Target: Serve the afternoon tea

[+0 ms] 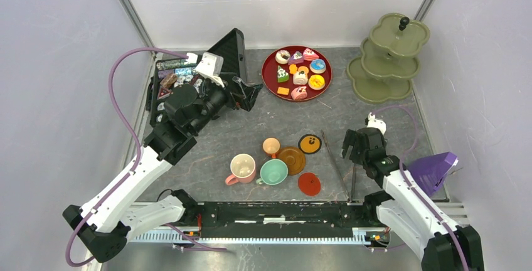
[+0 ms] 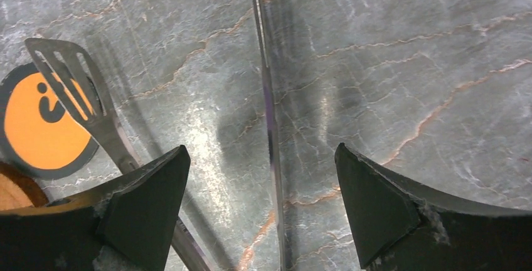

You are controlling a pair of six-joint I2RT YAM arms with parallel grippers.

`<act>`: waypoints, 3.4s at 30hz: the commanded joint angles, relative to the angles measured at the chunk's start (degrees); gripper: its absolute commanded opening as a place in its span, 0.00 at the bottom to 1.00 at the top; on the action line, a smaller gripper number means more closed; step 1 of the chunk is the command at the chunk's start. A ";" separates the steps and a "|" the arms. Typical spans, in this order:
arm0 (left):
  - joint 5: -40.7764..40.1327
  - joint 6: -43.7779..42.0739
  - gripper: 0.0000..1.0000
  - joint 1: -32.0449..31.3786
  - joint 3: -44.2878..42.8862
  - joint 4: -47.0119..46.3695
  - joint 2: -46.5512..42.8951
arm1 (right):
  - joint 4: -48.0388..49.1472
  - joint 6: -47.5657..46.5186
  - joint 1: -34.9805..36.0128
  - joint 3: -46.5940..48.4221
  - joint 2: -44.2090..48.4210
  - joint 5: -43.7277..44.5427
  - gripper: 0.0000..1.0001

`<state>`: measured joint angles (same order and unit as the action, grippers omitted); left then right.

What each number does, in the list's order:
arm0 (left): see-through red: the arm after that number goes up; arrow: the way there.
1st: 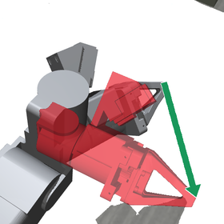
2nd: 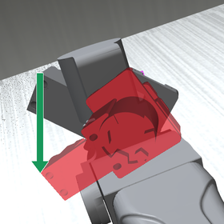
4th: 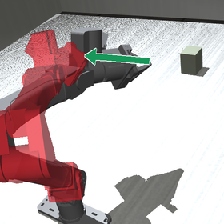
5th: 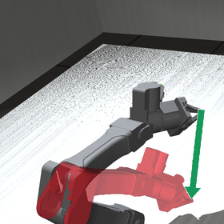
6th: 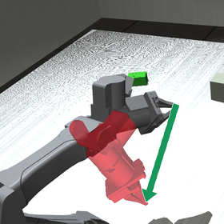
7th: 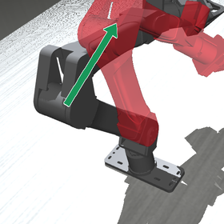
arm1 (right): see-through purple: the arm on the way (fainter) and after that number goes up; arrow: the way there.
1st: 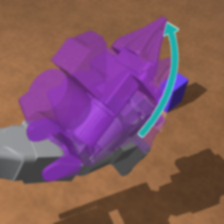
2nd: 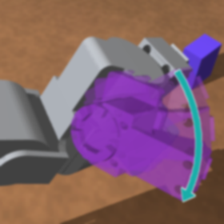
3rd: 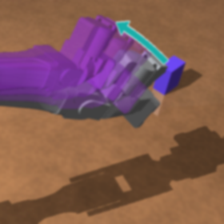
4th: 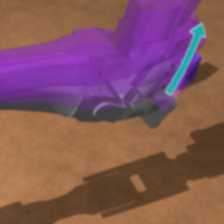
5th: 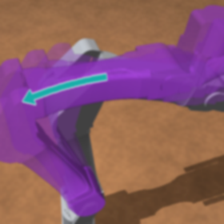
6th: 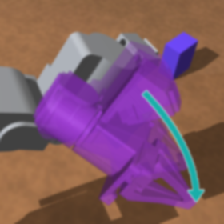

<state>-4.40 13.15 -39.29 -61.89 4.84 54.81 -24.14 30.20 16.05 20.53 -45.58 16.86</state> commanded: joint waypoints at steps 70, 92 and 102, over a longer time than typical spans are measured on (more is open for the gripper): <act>-0.38 -0.49 1.00 -1.21 -1.74 -0.47 -0.23 | 47.44 -9.99 -0.11 -18.07 -0.38 -8.53 0.98; -0.34 -0.14 1.00 -1.49 -1.88 -0.29 0.29 | 47.66 -12.69 9.25 -16.57 -3.48 -4.77 0.98; -1.84 -0.31 1.00 -1.76 -2.09 0.17 0.37 | 44.26 -10.54 14.26 -13.39 -10.62 8.67 0.98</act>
<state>-4.71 13.19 -40.64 -61.89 5.93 55.24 18.33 19.68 29.28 4.60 -53.80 20.53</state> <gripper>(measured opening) 0.996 0.979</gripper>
